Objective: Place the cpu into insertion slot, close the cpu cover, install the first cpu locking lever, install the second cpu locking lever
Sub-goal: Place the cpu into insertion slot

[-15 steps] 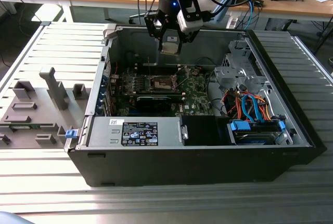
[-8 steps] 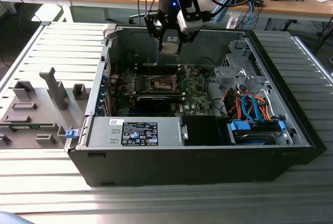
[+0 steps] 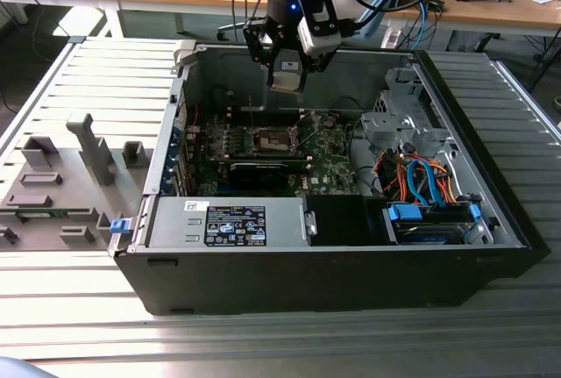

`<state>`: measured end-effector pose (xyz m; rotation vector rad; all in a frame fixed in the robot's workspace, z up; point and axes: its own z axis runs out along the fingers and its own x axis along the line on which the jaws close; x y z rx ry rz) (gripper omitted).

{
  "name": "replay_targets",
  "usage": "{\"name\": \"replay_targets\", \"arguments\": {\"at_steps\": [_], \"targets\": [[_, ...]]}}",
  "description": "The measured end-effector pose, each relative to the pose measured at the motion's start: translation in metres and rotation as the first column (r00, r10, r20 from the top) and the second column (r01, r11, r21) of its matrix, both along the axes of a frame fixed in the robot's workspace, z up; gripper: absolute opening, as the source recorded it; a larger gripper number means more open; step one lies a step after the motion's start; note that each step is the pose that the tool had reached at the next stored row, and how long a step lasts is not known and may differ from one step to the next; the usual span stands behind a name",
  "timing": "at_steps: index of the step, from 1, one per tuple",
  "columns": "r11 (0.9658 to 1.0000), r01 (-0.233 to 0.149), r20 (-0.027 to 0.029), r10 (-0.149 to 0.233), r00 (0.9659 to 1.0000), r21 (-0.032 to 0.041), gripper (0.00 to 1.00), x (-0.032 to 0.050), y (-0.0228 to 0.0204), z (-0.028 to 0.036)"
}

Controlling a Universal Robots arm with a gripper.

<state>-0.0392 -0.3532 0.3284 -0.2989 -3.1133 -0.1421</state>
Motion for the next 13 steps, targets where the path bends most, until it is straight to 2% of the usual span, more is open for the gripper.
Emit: {"name": "replay_targets", "arguments": {"at_steps": [13], "targets": [[1.0000, 0.010, 0.0000, -0.010, 1.0000, 0.0000, 0.54, 0.0000, 0.0000, -0.0002]]}}
